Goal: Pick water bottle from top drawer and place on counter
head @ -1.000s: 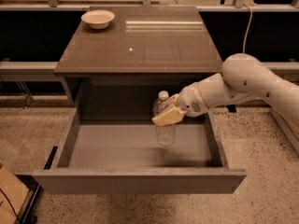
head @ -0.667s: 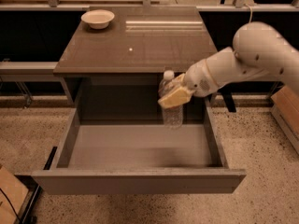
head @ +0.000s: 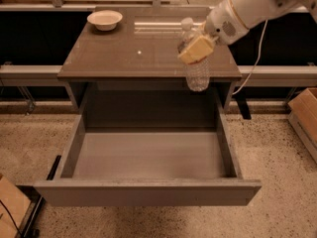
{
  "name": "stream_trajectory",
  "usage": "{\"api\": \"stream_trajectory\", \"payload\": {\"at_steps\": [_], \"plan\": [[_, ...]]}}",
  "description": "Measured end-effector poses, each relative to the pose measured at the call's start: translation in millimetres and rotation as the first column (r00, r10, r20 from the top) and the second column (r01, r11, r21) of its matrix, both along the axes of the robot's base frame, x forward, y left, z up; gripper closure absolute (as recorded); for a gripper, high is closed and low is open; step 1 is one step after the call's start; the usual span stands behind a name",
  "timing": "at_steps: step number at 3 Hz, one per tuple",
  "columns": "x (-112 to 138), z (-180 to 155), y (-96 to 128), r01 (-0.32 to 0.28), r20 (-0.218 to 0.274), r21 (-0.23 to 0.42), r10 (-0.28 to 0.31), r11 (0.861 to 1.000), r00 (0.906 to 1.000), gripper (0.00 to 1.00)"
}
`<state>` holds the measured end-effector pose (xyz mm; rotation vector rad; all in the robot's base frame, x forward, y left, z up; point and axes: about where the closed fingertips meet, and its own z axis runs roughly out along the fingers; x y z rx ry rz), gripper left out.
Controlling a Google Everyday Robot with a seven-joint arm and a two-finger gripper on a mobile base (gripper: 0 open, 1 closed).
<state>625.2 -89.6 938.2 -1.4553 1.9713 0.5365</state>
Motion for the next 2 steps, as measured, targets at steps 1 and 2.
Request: {"api": "stream_trajectory", "payload": {"at_steps": [1,2], "plan": [[14,43,-3,0.016,0.086,0.015,-0.018,1.0,0.9961,1.0],[17,32,-10,0.081,0.062,0.043,-0.084,0.996,0.9946,1.0]]}}
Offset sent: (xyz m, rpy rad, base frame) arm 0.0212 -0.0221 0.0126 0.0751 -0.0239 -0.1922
